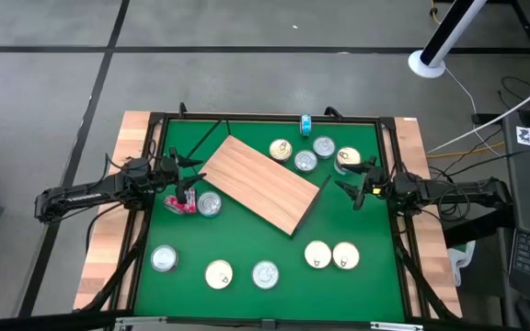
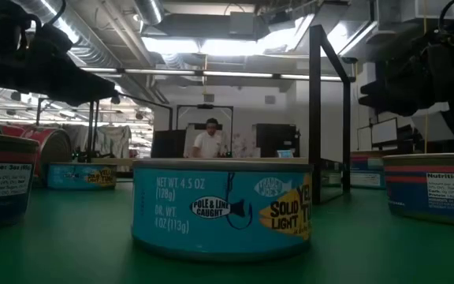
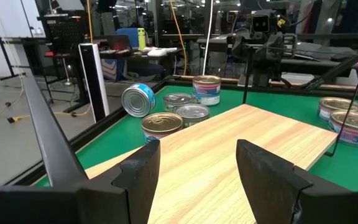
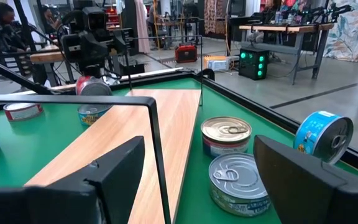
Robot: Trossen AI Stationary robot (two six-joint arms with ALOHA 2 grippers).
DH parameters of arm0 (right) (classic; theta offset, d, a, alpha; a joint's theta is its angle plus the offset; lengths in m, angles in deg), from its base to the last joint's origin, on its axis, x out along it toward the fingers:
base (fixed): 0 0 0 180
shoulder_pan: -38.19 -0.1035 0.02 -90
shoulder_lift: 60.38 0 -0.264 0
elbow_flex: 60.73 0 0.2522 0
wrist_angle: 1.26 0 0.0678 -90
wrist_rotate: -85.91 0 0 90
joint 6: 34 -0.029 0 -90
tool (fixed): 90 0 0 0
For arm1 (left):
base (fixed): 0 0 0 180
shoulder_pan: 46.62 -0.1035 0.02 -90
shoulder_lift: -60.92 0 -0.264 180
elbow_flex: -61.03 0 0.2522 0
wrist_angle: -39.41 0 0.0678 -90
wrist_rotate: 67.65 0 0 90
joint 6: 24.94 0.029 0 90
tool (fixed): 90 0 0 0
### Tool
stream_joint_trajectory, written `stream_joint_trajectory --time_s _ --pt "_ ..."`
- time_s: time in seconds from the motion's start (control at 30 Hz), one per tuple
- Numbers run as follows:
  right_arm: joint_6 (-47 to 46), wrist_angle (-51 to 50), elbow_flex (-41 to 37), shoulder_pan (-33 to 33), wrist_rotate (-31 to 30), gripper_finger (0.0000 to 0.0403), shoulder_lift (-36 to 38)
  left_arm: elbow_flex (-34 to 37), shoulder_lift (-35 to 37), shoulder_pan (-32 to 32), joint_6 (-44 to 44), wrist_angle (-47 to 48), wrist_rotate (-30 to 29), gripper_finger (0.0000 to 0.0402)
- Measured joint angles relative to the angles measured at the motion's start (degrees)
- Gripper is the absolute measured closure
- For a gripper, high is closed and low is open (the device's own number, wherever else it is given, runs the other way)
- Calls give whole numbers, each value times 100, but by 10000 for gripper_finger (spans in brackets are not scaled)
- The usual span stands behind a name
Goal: Stack canned seafood by type on shelf
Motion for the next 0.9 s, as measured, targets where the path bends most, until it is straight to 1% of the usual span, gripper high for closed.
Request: stream_joint_trajectory --time_s 0.1,0.23,0.47,0.57,0.7,0.9 --pt "48 8 0 0 -59 104 0 0 -1 -2 30 0 0 194" --pt "60 13 2 0 -448 104 0 -1 0 -1 -7 -1 0 194" --pt "66 16 2 0 -517 104 0 -2 0 0 38 0 0 194" --pt "22 38 2 0 -440 104 0 0 -1 -1 -6 -1 0 194" --pt "-26 84 2 0 -130 104 0 -1 -1 -1 -290 0 0 194" --pt "-447 744 51 0 -48 104 -6 0 1 -2 -478 -2 0 194"
